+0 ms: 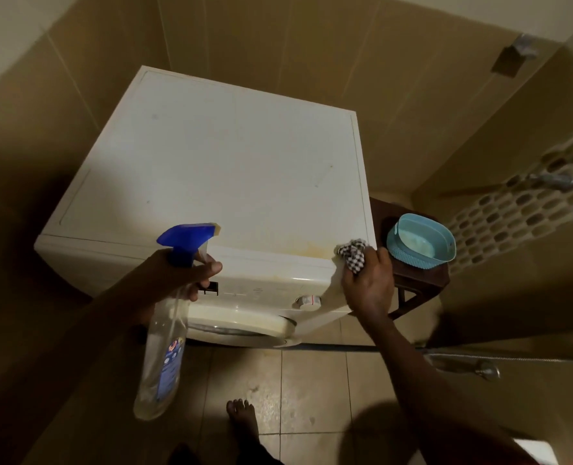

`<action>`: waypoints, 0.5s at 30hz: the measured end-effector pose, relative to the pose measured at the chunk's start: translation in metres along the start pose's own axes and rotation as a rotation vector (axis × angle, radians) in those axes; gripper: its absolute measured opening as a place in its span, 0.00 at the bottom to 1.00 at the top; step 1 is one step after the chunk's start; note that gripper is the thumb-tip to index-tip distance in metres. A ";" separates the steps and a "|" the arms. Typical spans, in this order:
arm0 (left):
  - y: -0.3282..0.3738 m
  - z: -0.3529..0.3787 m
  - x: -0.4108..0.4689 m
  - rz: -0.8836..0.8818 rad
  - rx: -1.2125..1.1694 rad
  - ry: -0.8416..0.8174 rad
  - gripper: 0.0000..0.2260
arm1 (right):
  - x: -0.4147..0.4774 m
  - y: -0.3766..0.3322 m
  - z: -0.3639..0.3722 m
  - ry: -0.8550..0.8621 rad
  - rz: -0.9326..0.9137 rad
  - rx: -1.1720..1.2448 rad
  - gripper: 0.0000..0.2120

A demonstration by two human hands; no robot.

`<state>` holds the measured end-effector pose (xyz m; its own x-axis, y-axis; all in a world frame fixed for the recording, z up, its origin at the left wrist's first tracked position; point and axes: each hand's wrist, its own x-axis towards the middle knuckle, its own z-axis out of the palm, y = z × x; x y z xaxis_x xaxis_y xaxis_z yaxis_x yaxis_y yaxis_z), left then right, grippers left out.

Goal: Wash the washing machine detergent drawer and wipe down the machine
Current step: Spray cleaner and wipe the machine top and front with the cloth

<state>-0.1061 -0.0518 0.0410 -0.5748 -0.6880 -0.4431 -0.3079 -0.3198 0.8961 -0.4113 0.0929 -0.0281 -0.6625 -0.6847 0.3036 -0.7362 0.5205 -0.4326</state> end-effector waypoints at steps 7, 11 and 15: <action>-0.003 0.005 0.011 -0.027 0.042 0.060 0.29 | -0.026 -0.016 0.005 -0.006 -0.062 0.032 0.14; -0.007 0.007 0.012 -0.043 0.057 0.078 0.14 | -0.004 -0.026 0.008 -0.033 -0.055 0.007 0.13; -0.011 0.007 0.004 -0.058 0.037 0.088 0.15 | -0.026 -0.029 0.007 -0.042 -0.083 0.057 0.14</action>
<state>-0.1104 -0.0465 0.0291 -0.4872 -0.7239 -0.4884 -0.3676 -0.3373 0.8667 -0.3722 0.0916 -0.0296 -0.5927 -0.7453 0.3053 -0.7782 0.4322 -0.4557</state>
